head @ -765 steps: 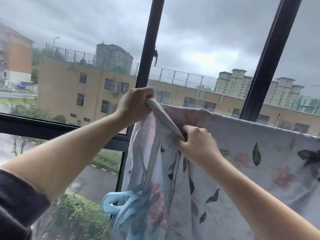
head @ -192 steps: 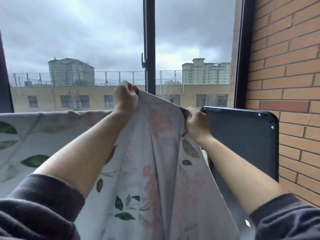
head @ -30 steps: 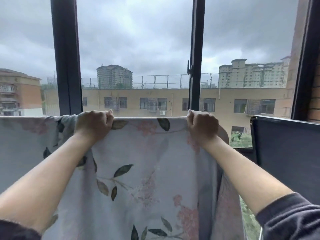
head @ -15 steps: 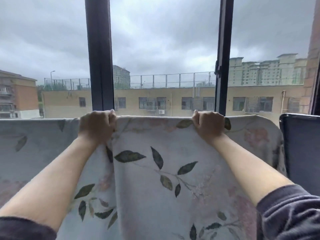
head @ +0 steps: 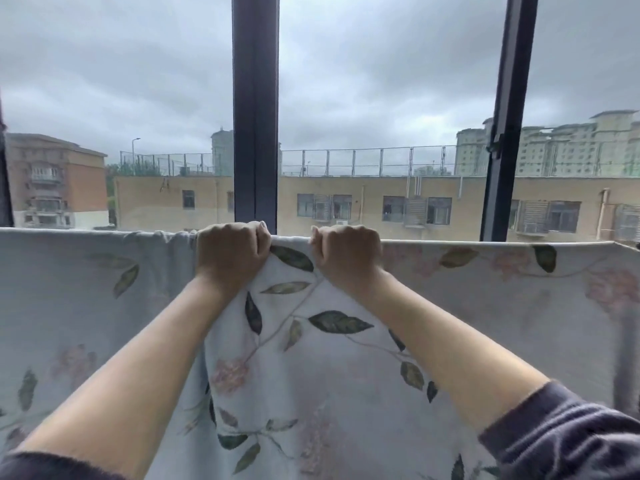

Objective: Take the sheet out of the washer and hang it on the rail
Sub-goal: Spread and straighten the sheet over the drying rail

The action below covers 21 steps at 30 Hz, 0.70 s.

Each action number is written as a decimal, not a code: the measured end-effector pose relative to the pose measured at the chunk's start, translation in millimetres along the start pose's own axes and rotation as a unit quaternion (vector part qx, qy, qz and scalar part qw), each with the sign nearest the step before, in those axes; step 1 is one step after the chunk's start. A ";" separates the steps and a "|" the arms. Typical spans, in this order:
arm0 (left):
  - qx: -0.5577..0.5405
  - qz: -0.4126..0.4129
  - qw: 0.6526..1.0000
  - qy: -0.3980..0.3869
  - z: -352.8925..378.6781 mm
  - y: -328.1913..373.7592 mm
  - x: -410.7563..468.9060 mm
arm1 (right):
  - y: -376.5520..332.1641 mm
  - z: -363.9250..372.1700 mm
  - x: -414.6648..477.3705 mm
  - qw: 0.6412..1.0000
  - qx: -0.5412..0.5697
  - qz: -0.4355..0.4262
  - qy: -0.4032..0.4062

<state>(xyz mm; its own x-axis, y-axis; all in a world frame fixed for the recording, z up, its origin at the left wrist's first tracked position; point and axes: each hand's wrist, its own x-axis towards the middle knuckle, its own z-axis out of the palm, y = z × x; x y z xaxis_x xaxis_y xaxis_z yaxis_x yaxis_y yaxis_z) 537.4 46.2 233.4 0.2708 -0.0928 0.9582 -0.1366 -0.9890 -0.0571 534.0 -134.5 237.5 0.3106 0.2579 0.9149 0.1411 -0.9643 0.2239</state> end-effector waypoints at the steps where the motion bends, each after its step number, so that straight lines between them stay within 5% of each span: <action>1: -0.006 0.007 1.000 -0.005 0.2 -4.1 -0.5 | -14.1 2.0 4.7 1.000 -0.002 -0.011 -0.017; 8: -0.016 0.028 0.999 -0.018 -0.7 -88.6 -7.3 | -27.5 13.6 9.2 1.000 -0.025 0.003 0.000; 16: -0.017 -0.035 0.999 -0.002 -13.5 -195.0 -13.7 | -18.6 12.1 5.8 0.998 -0.048 0.024 0.038; 21: -0.012 -0.017 1.000 -0.020 -26.8 -269.4 -20.3 | -32.8 1.4 7.0 0.998 -0.036 0.046 0.000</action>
<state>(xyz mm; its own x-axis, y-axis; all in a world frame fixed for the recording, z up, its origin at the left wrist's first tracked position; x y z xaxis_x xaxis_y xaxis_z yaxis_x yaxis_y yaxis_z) 543.1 317.6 236.9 0.3133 -0.0639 0.9475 -0.1489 -0.9887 -0.0174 532.8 -101.0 236.1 0.3182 0.1686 0.9329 0.0435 -0.9856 0.1633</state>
